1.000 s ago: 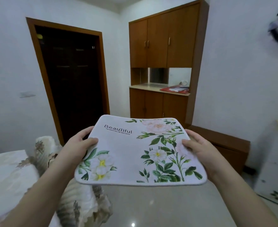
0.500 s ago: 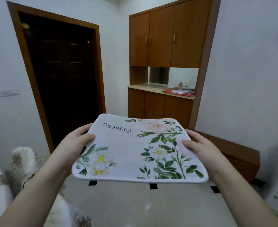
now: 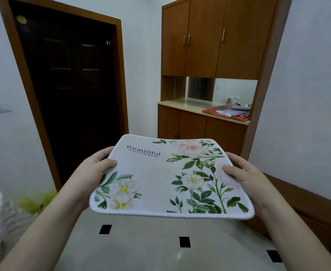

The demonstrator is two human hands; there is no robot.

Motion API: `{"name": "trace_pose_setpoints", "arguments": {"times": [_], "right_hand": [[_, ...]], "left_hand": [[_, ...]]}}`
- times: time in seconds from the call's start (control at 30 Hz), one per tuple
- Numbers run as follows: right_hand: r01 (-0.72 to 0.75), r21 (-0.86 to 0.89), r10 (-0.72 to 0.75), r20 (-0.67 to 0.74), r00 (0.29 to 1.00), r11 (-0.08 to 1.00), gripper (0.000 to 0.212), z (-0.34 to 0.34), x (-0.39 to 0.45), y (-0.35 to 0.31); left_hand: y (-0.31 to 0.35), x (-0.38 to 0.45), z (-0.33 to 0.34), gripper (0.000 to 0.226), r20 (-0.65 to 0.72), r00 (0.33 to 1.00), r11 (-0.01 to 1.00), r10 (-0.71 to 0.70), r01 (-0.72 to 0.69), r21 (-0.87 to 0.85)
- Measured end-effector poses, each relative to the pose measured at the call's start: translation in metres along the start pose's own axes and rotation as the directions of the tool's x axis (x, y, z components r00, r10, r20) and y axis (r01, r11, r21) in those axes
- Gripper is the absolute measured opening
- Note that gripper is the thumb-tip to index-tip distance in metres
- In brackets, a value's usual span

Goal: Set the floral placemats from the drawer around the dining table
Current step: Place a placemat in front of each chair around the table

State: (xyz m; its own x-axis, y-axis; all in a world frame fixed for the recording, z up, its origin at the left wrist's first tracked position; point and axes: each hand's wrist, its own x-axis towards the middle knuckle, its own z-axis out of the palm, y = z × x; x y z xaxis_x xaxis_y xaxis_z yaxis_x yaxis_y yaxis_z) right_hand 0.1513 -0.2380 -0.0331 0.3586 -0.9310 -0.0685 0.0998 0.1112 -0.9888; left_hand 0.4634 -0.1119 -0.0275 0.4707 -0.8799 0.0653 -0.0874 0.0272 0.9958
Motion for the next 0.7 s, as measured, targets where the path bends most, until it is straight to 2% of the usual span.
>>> {"name": "trace_pose_setpoints", "arguments": {"times": [0.33,0.57,0.7], "right_hand": [[0.027,-0.022,-0.024,0.119,0.993,0.999,0.042,0.001,0.154,-0.030],[0.011,0.003,-0.011,0.283,0.959,1.000,0.041,0.068,0.243,-0.022],[0.005,0.017,-0.010,0.362,0.932,1.000,0.033,0.123,0.292,-0.010]], "left_hand": [[0.004,0.098,0.022,0.035,-0.146,0.989,1.000,-0.024,0.021,-0.021],[-0.015,0.142,-0.024,0.034,-0.303,0.951,0.994,-0.061,0.032,-0.101],[-0.029,0.176,-0.071,0.034,-0.375,0.924,0.992,-0.068,0.024,-0.120]]}}
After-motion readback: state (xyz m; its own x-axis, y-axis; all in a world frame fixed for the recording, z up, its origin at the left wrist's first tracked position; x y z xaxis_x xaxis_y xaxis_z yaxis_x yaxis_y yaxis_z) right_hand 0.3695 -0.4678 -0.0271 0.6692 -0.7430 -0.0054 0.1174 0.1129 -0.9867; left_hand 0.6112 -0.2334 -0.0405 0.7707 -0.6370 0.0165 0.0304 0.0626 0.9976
